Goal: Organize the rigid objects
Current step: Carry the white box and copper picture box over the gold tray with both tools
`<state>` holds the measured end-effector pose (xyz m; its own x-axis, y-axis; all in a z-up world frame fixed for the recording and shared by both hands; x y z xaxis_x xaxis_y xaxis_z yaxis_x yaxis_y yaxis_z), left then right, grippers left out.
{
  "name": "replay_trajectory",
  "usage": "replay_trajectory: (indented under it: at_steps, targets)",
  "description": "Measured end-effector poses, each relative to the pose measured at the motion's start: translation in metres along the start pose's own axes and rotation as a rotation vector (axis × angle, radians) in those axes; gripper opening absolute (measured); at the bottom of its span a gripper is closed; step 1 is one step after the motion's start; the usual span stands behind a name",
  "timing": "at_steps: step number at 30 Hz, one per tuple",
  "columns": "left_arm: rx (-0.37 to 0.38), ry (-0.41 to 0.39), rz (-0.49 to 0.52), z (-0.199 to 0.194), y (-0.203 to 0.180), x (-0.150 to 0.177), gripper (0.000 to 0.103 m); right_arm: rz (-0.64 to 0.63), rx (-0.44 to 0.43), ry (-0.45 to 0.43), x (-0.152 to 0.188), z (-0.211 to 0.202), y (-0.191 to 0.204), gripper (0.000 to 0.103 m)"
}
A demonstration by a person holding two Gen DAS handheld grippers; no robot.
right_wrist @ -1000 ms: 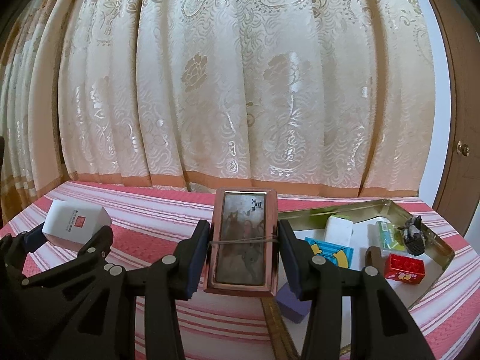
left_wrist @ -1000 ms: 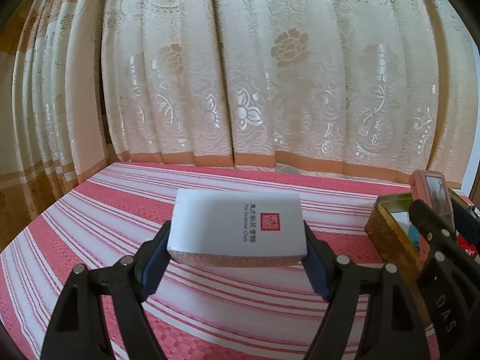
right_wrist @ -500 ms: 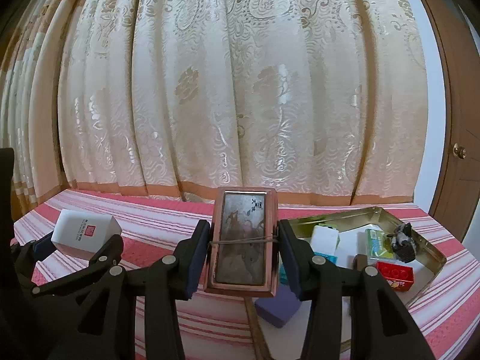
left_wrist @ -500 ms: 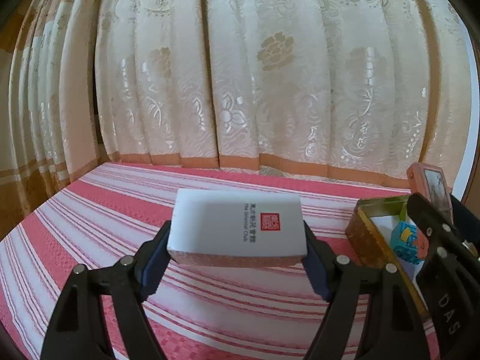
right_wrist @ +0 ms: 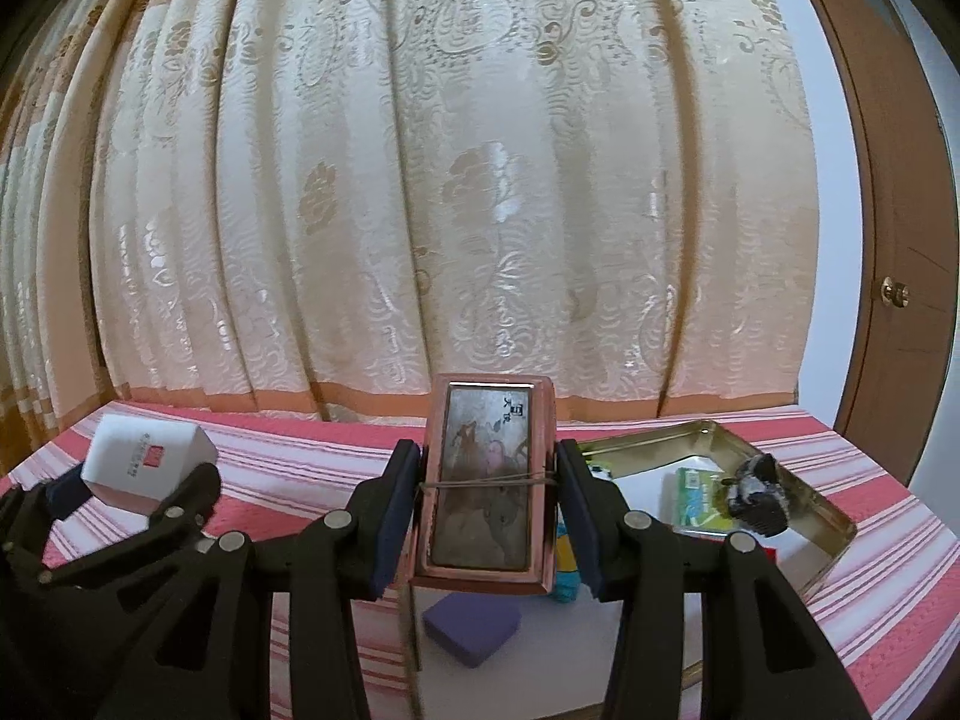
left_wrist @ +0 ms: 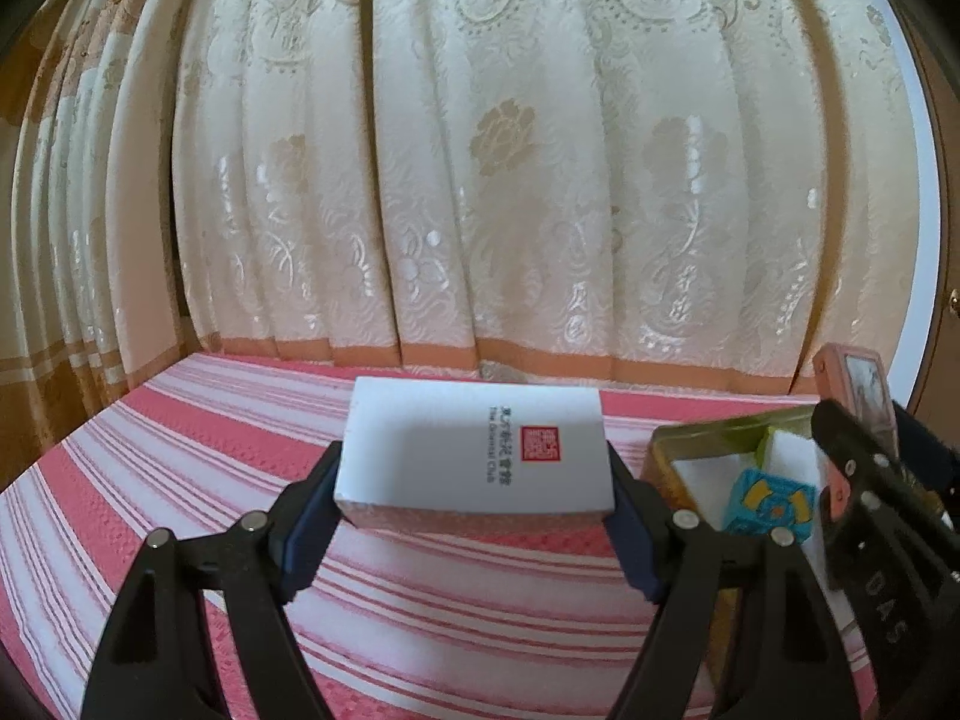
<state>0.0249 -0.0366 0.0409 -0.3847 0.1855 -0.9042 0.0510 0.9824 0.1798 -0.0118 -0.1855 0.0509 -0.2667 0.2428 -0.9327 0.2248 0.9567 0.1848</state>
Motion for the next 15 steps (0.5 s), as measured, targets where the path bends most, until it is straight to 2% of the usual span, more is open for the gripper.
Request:
replay_trajectory:
  at_steps: [15]
  targets:
    - [0.055, -0.057, 0.033, -0.016, -0.044, -0.021, 0.079, 0.049, 0.052, -0.024, -0.016, 0.002, -0.05, 0.049]
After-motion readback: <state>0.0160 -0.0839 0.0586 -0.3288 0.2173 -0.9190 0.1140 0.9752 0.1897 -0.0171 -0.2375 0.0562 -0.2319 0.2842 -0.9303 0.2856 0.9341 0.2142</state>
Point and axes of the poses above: each gripper's, at about its wrist camera, not at the fingertips, and z roughly the way its jaws point, y to its left, x to its underside, the point moved 1 cm from there along z, roughly the way its jaws point, and after that the axes turned 11 degrees about z, right-handed, at the moved point
